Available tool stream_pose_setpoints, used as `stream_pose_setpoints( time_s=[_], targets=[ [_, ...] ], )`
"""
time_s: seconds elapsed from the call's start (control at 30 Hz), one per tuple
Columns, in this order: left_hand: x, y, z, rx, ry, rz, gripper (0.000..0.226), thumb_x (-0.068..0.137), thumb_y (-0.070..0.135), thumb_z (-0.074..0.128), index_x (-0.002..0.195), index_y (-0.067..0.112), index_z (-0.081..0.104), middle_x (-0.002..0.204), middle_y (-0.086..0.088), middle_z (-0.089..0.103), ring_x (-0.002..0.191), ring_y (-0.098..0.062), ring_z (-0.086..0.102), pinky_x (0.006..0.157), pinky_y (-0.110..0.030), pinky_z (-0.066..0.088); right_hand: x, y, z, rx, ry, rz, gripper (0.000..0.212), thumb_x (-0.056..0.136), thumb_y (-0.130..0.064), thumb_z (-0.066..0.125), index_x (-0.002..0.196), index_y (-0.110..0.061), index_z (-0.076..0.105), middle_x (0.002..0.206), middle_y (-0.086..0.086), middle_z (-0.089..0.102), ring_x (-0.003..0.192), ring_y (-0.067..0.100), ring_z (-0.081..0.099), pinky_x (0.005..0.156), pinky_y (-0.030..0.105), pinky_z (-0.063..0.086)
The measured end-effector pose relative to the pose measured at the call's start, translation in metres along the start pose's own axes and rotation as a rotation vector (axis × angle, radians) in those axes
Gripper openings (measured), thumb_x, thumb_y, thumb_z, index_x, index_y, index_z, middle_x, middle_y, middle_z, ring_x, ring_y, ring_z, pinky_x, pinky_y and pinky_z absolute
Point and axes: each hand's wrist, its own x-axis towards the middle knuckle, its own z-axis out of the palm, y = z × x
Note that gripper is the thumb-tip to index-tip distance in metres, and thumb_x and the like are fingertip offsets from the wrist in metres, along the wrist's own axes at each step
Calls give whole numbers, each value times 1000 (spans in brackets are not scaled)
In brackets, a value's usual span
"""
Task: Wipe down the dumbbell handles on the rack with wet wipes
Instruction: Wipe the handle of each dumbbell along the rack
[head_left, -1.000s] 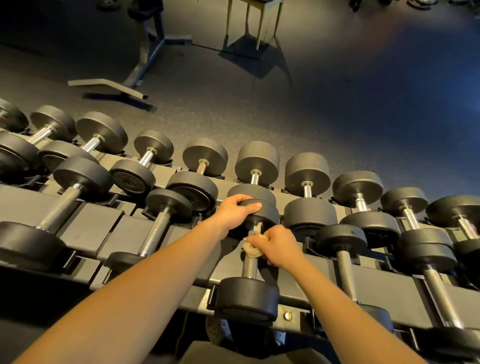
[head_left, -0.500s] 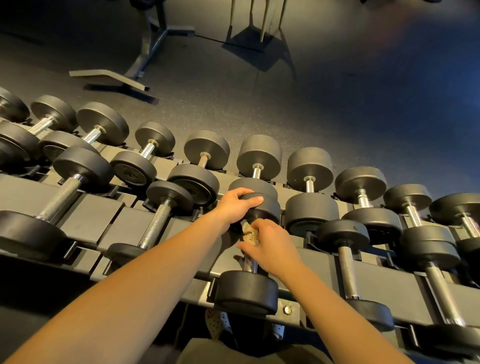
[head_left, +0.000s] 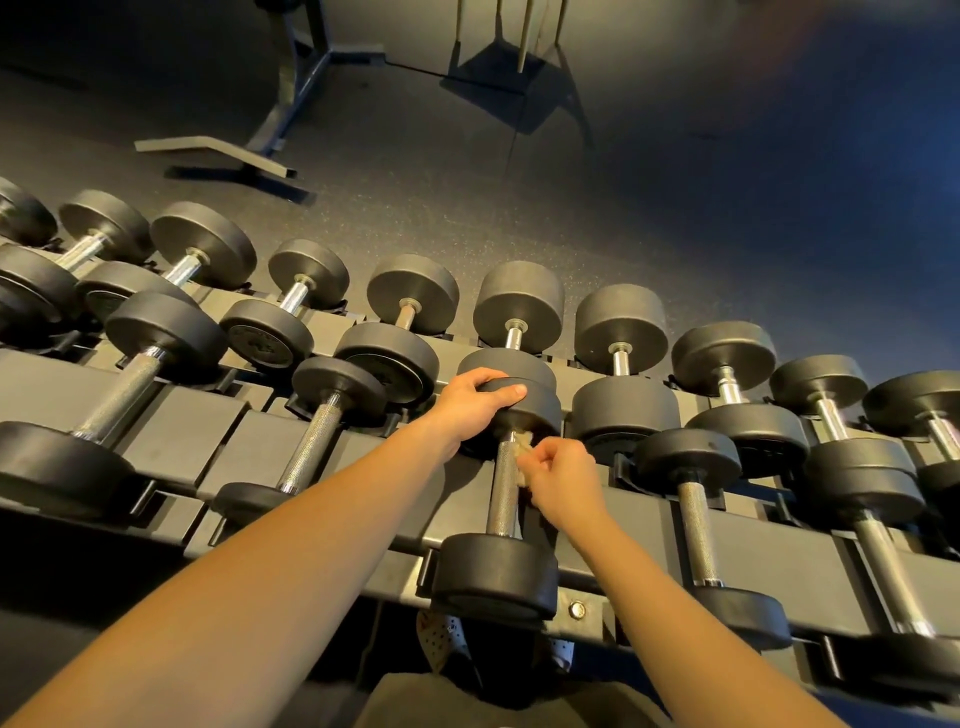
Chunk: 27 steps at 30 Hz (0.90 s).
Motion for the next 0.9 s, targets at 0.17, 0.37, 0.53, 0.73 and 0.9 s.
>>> stream_pose_setpoints(
  time_s=[0.17,0.37,0.53,0.73,0.9],
  targets=[
    [0,0,-1,-5,-12,6,41,90,44,76,126,30,64,125,-2,62,108,-20,62,93,-36,54,-29,11,-33,-85,-596,-151,29,98,-21,66,70,-18,56,67,-2,54,60,4,51,60,19,44],
    [-2,2,0,5,9,21,40,89,44,77,125,29,65,125,-2,63,108,-21,64,92,-38,57,-8,-6,-14,125,17,-45,10,98,-24,65,92,-16,63,77,-1,64,67,11,62,58,22,49],
    [-5,4,-2,-3,-12,-1,41,91,42,75,128,28,62,124,-3,62,107,-23,65,82,-35,57,-13,-11,-5,-223,-258,-250,7,97,-27,65,91,-31,66,89,-6,65,82,10,61,73,25,49],
    [-5,1,0,18,0,37,42,92,43,74,129,28,62,128,-3,61,113,-22,61,94,-37,53,-6,-32,-22,-544,-425,-501,13,99,-29,61,103,-20,71,97,-1,71,90,16,65,81,30,51],
    [-6,3,-1,49,-17,33,40,94,43,72,129,28,60,126,-1,61,114,-22,60,95,-37,52,-3,-30,-8,-639,-78,-478,18,104,-30,52,113,-16,61,104,4,69,92,23,68,81,37,56]
  ],
)
